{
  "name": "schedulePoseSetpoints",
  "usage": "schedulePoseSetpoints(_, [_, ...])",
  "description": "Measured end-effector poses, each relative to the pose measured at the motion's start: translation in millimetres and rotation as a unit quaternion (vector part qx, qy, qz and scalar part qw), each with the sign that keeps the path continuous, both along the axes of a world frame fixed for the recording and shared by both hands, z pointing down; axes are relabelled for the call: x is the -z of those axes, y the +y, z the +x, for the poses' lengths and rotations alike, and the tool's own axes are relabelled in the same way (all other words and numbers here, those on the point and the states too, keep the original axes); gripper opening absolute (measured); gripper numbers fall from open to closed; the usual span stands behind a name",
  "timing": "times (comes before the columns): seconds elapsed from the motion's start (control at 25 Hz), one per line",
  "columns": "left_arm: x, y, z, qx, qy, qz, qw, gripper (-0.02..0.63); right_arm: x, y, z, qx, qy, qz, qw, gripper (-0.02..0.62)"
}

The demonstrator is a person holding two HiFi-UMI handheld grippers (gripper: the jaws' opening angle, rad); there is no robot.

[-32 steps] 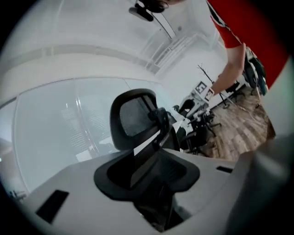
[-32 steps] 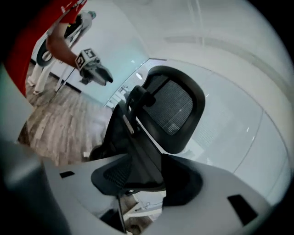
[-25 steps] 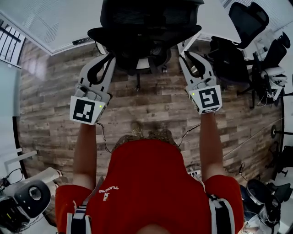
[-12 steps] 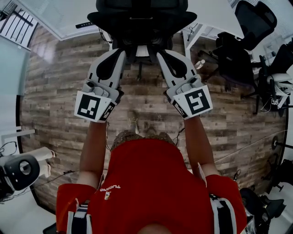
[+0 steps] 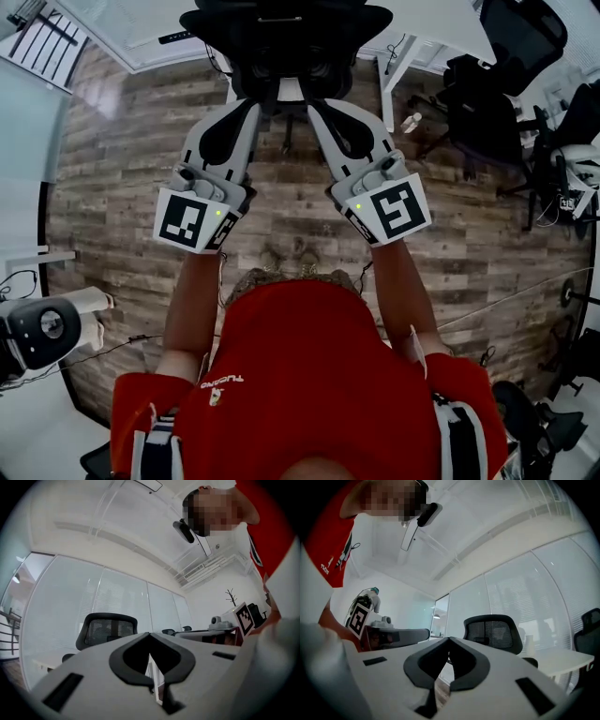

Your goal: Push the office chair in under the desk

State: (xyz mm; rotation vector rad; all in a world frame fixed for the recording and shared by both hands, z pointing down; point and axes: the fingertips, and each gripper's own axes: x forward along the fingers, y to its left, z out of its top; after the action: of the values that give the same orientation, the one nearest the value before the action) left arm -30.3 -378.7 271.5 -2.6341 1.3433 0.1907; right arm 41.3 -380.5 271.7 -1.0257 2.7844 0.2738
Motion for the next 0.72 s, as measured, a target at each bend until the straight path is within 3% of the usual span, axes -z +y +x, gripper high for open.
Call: schedulePoseSetpoints(0.72, [-1.5, 23.2, -14.6, -0.025, 0.011, 0.000, 0.9996, 0.008, -1.4, 26.7, -19.9, -0.020, 0.001, -0.003, 1.000, 0.023])
